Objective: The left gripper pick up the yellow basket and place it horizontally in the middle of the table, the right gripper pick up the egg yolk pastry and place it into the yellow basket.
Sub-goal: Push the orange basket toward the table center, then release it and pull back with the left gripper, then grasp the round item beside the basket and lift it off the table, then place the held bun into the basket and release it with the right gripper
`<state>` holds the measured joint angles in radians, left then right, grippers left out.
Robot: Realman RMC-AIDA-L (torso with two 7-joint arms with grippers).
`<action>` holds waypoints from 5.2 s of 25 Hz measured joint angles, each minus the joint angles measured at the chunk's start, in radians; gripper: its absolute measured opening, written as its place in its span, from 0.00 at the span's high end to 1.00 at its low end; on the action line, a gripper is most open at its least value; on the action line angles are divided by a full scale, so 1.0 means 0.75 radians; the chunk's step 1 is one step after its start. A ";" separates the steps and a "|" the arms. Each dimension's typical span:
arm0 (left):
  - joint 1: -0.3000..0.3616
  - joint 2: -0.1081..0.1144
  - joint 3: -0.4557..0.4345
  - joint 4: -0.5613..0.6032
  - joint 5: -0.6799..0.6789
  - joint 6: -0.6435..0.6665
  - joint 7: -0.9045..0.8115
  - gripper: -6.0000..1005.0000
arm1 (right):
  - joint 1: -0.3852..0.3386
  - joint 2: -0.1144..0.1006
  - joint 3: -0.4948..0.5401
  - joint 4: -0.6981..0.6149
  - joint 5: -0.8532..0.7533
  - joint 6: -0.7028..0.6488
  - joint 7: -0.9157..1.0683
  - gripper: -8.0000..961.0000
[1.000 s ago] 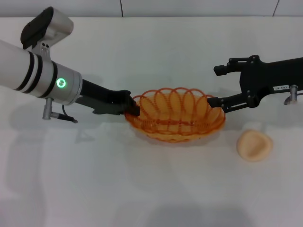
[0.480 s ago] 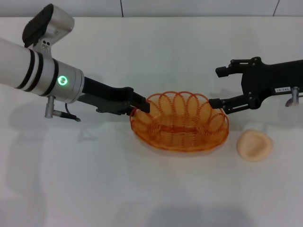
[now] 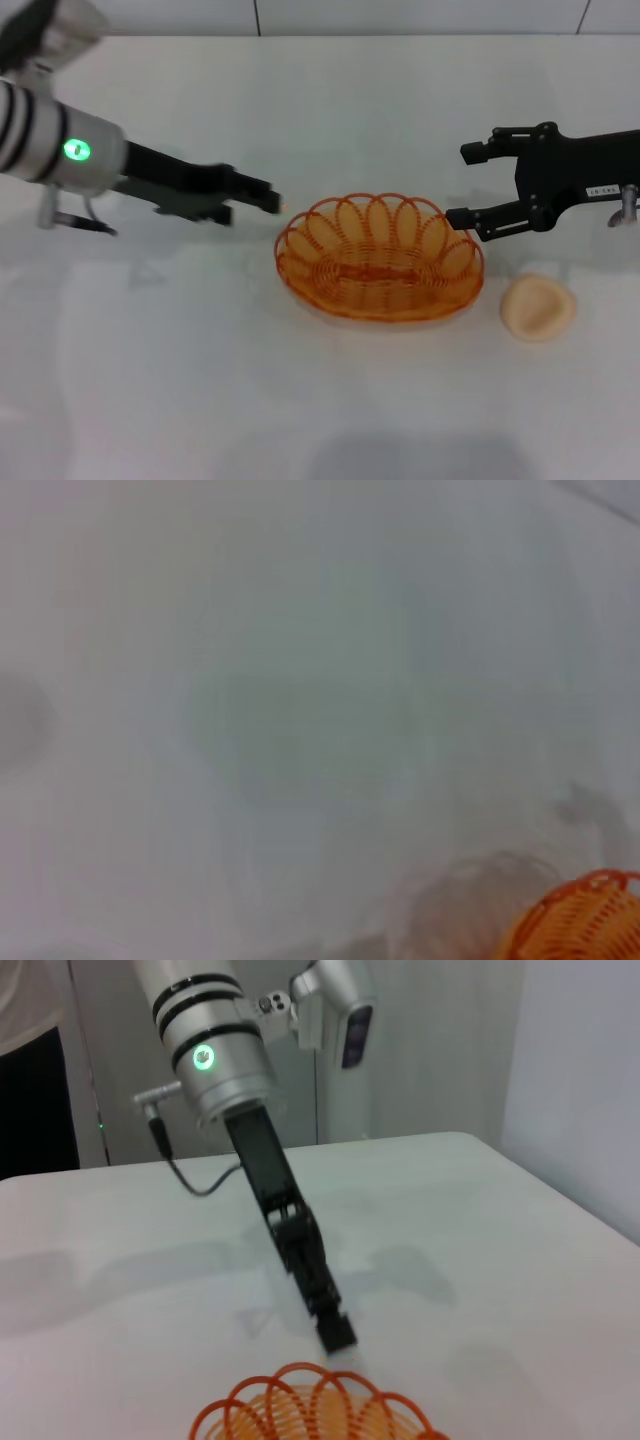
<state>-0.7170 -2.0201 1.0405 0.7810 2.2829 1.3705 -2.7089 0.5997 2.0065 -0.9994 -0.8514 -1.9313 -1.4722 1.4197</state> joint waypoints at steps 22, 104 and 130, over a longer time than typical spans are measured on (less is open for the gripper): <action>0.346 0.062 -0.349 0.194 -0.429 0.338 1.366 0.12 | -0.106 -0.001 0.028 -0.058 0.013 -0.012 0.066 0.16; 0.368 0.051 -0.426 -0.038 -0.229 0.667 1.995 0.13 | 0.002 -0.022 0.080 -0.434 -0.551 -0.357 0.711 0.95; 0.365 0.032 -0.426 -0.042 -0.201 0.627 1.990 0.13 | -0.035 0.020 -0.532 -0.143 0.205 0.260 0.436 0.96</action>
<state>-0.4434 -1.9957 0.7210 0.7495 2.1321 1.8405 -1.2161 0.5733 2.0216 -1.3983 -0.9584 -1.7778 -1.2775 1.7470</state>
